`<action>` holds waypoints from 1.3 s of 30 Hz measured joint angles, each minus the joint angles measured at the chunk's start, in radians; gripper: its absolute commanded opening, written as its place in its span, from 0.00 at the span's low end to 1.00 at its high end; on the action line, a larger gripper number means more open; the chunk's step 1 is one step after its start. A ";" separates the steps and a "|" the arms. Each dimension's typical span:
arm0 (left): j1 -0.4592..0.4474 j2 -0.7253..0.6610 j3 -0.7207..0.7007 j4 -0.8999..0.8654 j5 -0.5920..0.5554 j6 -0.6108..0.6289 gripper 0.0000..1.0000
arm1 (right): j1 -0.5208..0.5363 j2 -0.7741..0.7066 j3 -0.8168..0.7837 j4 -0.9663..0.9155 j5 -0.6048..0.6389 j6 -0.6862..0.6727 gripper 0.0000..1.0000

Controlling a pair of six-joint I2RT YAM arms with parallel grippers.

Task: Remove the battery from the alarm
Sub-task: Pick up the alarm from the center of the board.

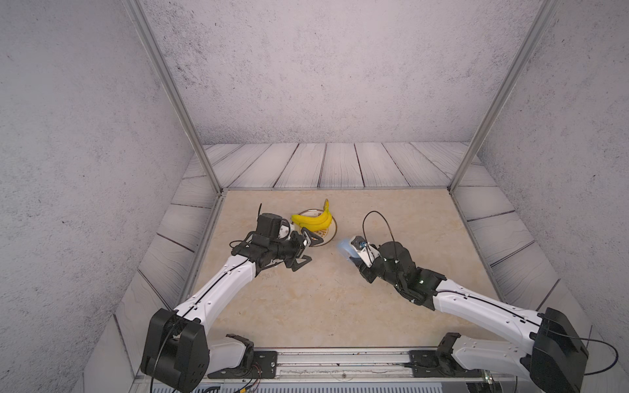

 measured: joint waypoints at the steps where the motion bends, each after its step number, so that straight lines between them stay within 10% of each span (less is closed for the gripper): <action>1: -0.005 0.003 -0.002 0.005 0.008 -0.026 0.94 | 0.021 0.004 -0.003 0.008 0.026 -0.036 0.42; 13: -0.080 0.084 -0.003 0.091 0.050 -0.182 0.85 | 0.210 0.131 -0.004 0.126 0.254 -0.367 0.42; 30: -0.104 0.123 -0.012 0.179 0.062 -0.283 0.41 | 0.235 0.121 -0.014 0.193 0.332 -0.426 0.45; 39: -0.108 0.123 -0.027 0.240 0.050 -0.228 0.39 | 0.232 0.079 -0.023 0.166 0.317 -0.311 0.85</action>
